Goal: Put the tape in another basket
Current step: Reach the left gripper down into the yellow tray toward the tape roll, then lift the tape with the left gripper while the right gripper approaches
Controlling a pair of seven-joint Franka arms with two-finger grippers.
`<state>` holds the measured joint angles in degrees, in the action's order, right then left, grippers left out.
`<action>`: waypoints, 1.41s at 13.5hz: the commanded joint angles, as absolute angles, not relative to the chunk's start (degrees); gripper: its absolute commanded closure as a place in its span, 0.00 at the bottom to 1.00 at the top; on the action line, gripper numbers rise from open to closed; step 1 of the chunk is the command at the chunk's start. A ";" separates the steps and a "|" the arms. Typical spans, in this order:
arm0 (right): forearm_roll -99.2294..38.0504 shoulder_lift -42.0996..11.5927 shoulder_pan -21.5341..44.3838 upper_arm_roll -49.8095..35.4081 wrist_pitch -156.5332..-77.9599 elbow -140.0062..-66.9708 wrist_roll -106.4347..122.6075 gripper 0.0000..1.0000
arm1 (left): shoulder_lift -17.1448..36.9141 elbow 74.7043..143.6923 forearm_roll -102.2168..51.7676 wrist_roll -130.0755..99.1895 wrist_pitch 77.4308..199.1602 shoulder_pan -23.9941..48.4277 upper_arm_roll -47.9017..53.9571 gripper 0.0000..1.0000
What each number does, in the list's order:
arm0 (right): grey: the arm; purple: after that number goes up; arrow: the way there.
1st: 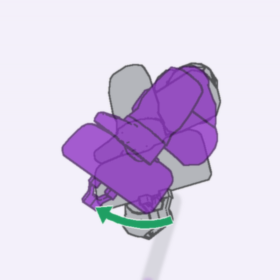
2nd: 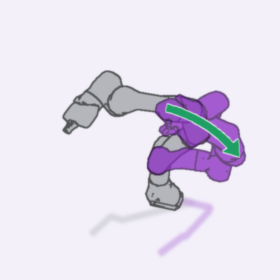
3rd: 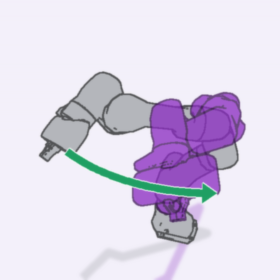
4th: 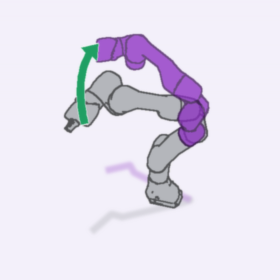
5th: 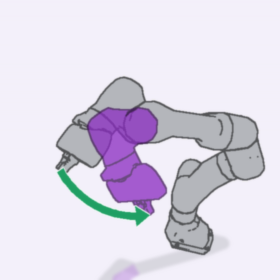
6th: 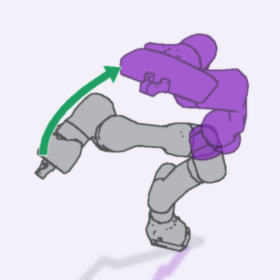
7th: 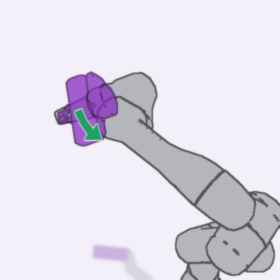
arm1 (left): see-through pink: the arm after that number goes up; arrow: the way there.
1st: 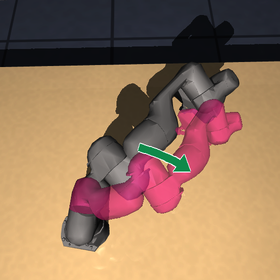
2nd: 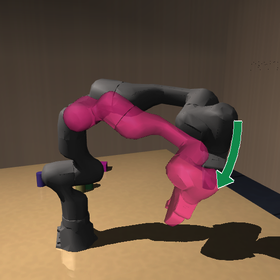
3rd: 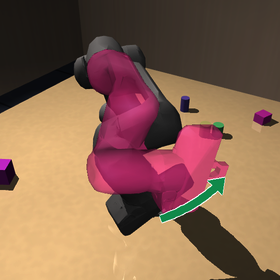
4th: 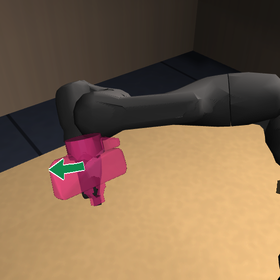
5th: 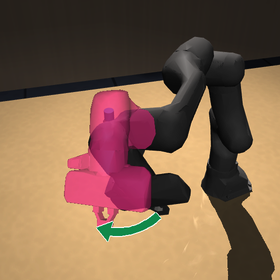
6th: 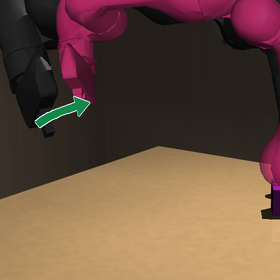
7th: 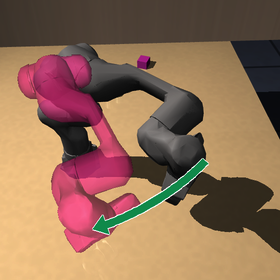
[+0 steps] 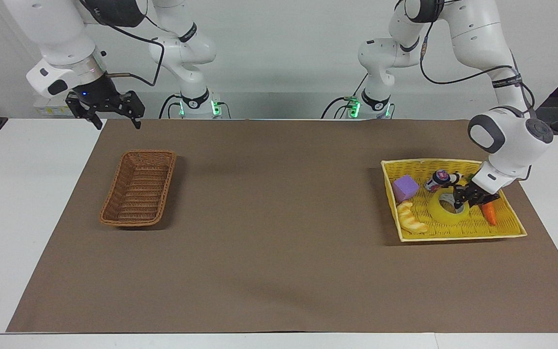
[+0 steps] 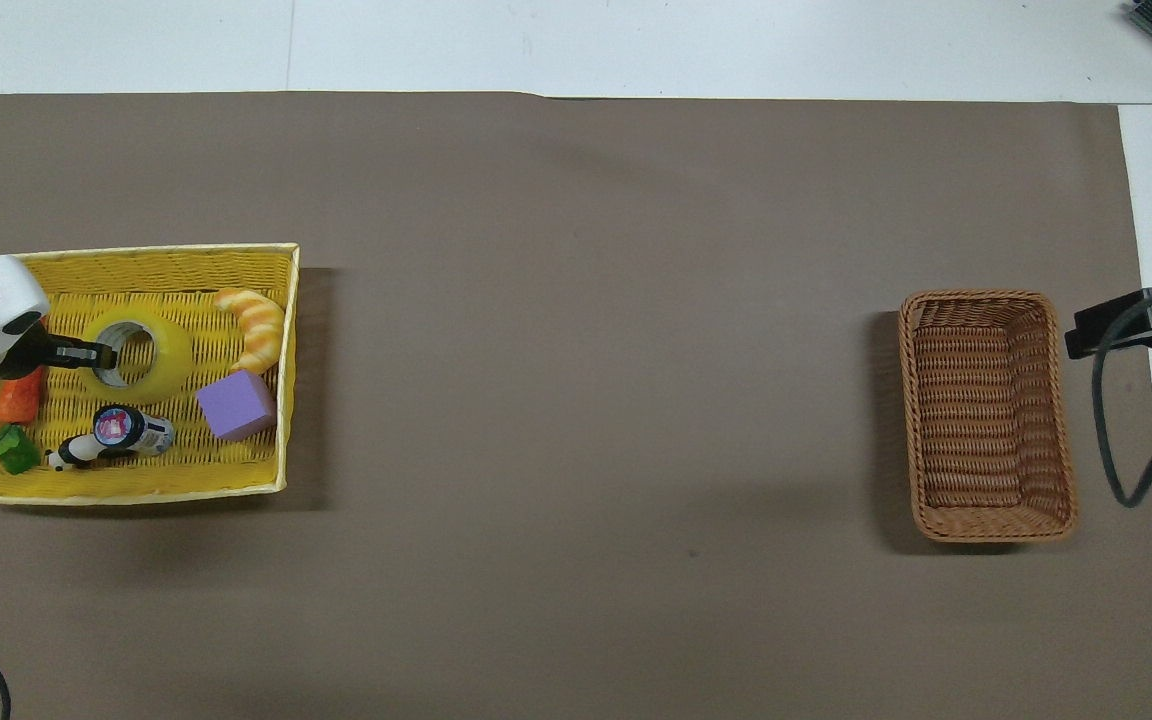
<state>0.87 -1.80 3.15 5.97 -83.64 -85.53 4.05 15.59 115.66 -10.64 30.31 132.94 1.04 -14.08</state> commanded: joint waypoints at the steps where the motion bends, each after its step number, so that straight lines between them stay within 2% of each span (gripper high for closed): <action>1: -0.26 0.00 2.90 5.98 -85.25 -87.89 4.75 0.00 | 13.28 116.19 -11.69 31.03 132.89 1.05 -13.98 1.00; 6: -0.35 0.53 3.34 5.80 -85.52 -88.94 5.45 0.00 | 8.62 116.63 -12.57 27.53 129.03 4.65 -13.36 1.00; 9: -2.44 2.28 3.34 5.63 -88.58 -92.36 5.45 0.00 | 5.20 116.37 -12.48 19.37 125.17 7.90 -12.48 1.00; 11: -5.17 2.20 3.34 5.54 -89.73 -94.12 5.10 0.00 | 3.35 116.19 -12.57 13.91 122.62 8.09 -8.90 1.00; 15: -14.56 2.37 3.25 5.62 -92.37 -98.17 7.38 0.00 | 2.99 116.19 -14.40 3.36 122.34 8.17 -0.37 1.00; 19: -21.95 4.38 5.97 5.36 -102.02 -108.25 7.65 0.00 | 2.90 116.19 -21.26 -3.84 123.13 8.09 7.19 1.00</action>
